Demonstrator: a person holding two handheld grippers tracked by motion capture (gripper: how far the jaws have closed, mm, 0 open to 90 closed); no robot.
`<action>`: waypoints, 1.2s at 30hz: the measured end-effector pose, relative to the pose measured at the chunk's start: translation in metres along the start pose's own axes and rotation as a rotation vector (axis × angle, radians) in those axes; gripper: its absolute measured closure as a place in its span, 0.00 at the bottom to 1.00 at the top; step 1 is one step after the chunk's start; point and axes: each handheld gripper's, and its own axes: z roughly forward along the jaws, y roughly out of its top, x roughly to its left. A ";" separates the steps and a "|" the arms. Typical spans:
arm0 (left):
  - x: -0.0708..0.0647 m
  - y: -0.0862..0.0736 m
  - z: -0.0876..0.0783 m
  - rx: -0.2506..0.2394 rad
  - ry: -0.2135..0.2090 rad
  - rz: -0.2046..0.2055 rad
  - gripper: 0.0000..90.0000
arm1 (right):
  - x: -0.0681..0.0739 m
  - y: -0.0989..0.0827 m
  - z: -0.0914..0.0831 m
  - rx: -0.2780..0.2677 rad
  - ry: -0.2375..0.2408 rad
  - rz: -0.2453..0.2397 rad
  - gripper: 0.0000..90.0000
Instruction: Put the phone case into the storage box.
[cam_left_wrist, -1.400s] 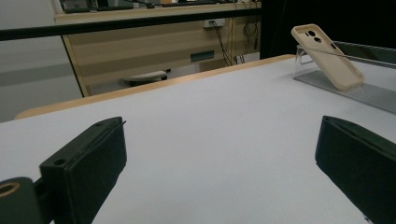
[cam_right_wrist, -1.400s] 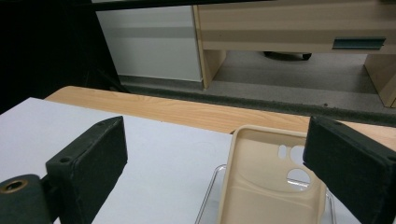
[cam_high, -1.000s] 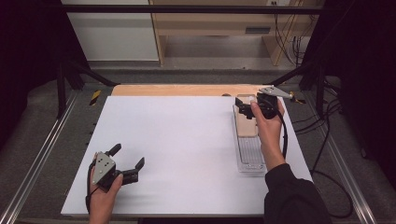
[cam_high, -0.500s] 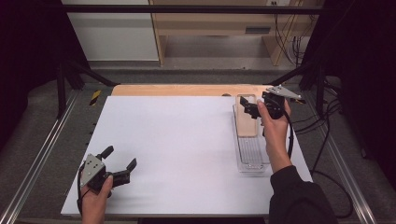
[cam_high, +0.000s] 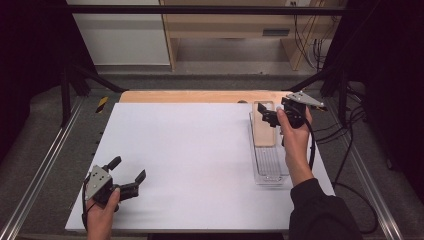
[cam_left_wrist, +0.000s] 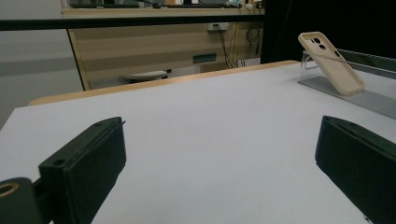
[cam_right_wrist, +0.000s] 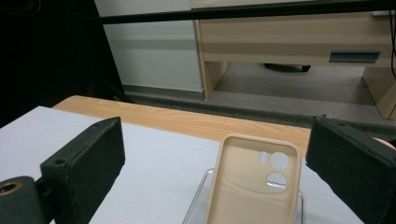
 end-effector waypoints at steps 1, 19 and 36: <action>0.000 0.000 0.000 0.001 -0.002 0.000 0.02 | 0.000 0.001 -0.001 -0.002 0.002 0.000 0.05; -0.001 0.000 0.001 0.006 -0.017 0.011 0.02 | -0.011 0.002 -0.020 -0.035 0.028 0.005 0.04; -0.001 0.000 0.000 0.005 -0.018 0.012 0.02 | -0.016 0.005 -0.034 -0.065 0.039 -0.004 0.04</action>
